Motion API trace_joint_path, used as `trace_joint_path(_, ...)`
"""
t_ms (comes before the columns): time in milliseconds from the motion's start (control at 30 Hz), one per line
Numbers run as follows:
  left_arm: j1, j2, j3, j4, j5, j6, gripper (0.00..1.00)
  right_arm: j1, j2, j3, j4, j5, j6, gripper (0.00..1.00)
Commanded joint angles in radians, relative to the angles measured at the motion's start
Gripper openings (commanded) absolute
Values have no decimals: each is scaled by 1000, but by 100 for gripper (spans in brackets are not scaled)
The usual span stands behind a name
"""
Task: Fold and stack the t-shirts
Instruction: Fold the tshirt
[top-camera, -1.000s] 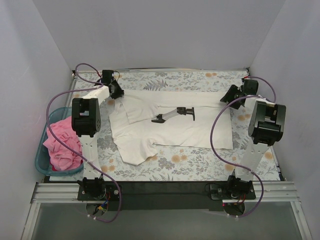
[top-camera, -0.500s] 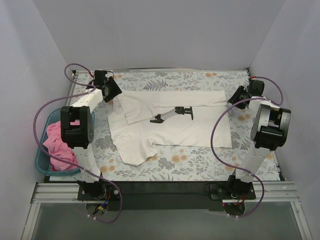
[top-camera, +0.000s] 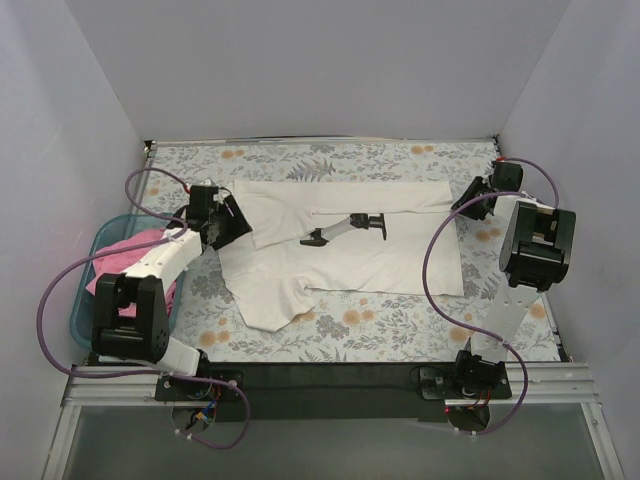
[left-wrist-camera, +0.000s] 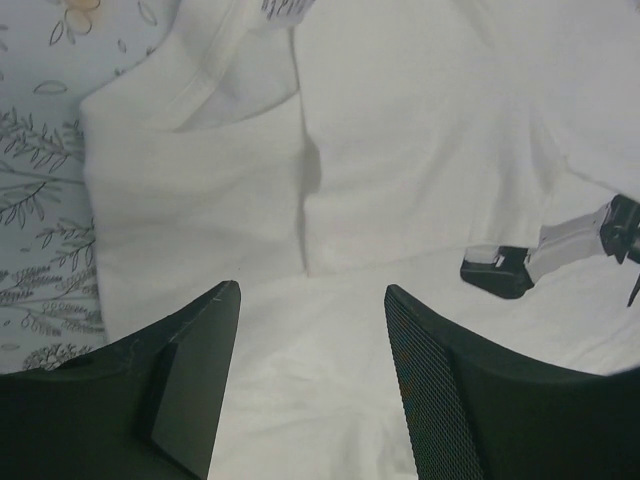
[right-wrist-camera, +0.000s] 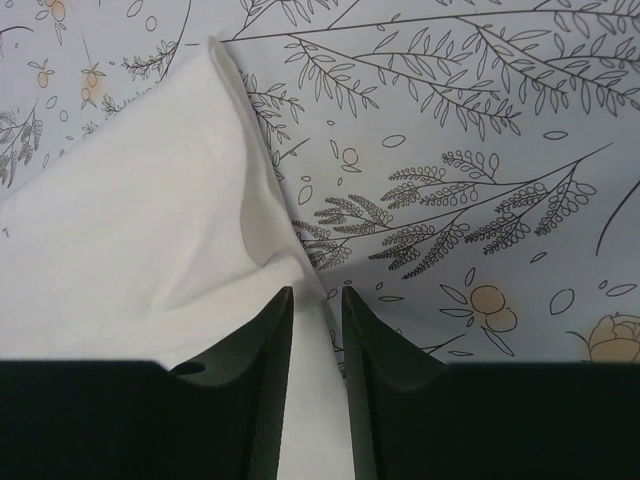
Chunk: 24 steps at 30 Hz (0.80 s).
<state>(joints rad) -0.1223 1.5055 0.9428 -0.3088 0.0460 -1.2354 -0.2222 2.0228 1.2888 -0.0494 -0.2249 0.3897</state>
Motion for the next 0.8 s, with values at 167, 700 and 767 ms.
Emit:
trace_joint_path(167,-4,-110,-108,14,-20,39,55,-3,24,35,2,-25,-3,21)
trace_joint_path(700,-4,-117,-91,23,-24,45,54,-2,-65,29,-15,2,-41,1)
trace_joint_path(767,-4,-117,-93,23,-24,47,54,-2,-78,27,-29,7,-41,1)
